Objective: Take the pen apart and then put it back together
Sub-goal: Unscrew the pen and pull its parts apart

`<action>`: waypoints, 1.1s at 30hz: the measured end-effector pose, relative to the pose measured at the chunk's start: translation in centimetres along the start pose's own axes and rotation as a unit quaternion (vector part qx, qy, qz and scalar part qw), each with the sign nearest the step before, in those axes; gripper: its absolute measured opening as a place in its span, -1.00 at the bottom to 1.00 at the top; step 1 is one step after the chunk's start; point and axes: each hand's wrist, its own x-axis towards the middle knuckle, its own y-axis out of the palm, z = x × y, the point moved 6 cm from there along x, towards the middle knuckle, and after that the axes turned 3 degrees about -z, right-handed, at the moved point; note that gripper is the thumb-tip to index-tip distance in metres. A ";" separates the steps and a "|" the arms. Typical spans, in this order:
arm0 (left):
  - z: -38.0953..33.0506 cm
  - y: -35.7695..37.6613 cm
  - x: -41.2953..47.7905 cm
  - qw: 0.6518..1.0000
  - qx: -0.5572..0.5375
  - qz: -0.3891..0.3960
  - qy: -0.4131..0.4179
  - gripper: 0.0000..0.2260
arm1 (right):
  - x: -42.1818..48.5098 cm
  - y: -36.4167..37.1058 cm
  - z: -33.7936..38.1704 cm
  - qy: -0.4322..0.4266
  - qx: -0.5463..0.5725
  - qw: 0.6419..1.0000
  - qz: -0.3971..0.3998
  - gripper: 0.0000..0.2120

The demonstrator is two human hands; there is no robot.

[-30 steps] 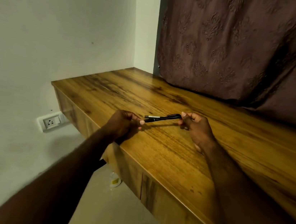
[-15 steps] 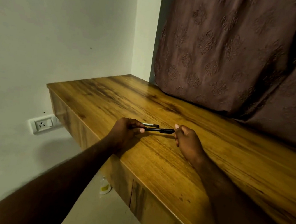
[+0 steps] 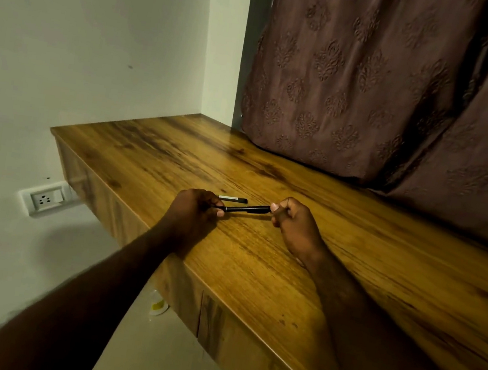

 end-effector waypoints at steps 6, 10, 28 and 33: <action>0.6 0.1 0.0 0.999 -0.034 0.022 -0.015 -0.94 | 0.0 -0.4 0.1 0.011 0.096 0.995 0.004 -0.92; 0.3 0.2 -0.1 0.998 -0.047 0.031 -0.014 -0.90 | 0.2 -0.6 0.1 0.018 0.120 0.993 0.003 -0.90; -0.4 -0.5 0.0 0.996 0.040 0.019 0.074 -0.77 | 0.5 -2.4 -1.0 0.083 0.234 0.967 -0.057 -0.84; -0.7 -0.3 0.1 0.994 0.054 0.020 0.097 -0.81 | 0.5 -2.1 -1.0 0.075 0.190 0.978 -0.048 -0.86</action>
